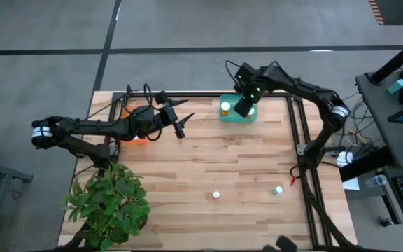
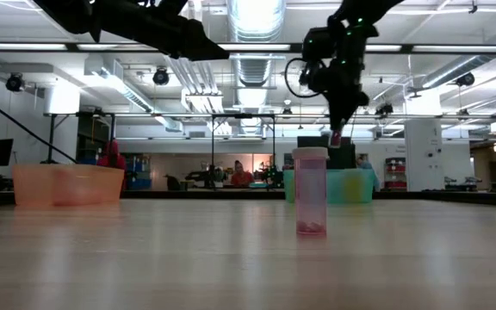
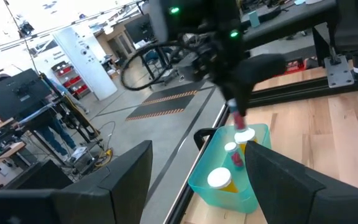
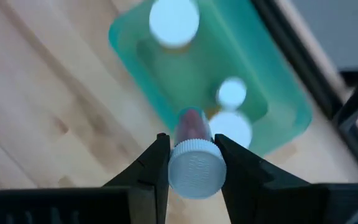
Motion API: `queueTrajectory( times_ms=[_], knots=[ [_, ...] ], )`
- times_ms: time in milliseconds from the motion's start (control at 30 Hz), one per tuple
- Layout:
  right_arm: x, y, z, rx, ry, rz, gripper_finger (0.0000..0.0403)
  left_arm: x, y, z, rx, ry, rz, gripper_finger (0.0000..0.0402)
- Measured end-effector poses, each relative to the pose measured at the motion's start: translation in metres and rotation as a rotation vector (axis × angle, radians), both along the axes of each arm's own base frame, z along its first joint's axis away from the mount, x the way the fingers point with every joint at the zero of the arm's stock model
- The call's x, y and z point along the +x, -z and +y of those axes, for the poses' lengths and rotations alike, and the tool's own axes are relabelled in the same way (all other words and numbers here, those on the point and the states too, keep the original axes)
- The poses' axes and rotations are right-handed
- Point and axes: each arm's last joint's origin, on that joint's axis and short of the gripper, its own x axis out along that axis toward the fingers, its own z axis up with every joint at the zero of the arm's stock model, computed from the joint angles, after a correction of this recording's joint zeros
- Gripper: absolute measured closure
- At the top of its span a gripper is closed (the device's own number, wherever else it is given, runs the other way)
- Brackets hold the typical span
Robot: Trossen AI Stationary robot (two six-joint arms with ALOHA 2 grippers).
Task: Pick and place medicine bottles into bin by pill shape (circle, oval)
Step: Put the blue capsule bottle into the green bin
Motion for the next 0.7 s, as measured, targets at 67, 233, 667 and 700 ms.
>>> queueTrajectory(
  times_ms=[67,233,667,700],
  knots=[
    [0.006,-0.001,-0.012,-0.014,-0.011,-0.004,0.0303,0.0,0.0,0.0,0.0,0.0,0.001,0.0166],
    [0.021,0.0,-0.036,-0.041,-0.026,-0.011,0.0303,0.0,0.0,0.0,0.0,0.0,0.001,0.0166],
    [0.041,0.03,-0.053,0.019,-0.078,0.068,0.0303,0.0,0.0,0.0,0.0,0.0,0.001,0.0166],
    [0.042,0.033,-0.054,0.023,-0.08,0.075,0.0303,0.0,0.0,0.0,0.0,0.0,0.001,0.0166]
  ],
)
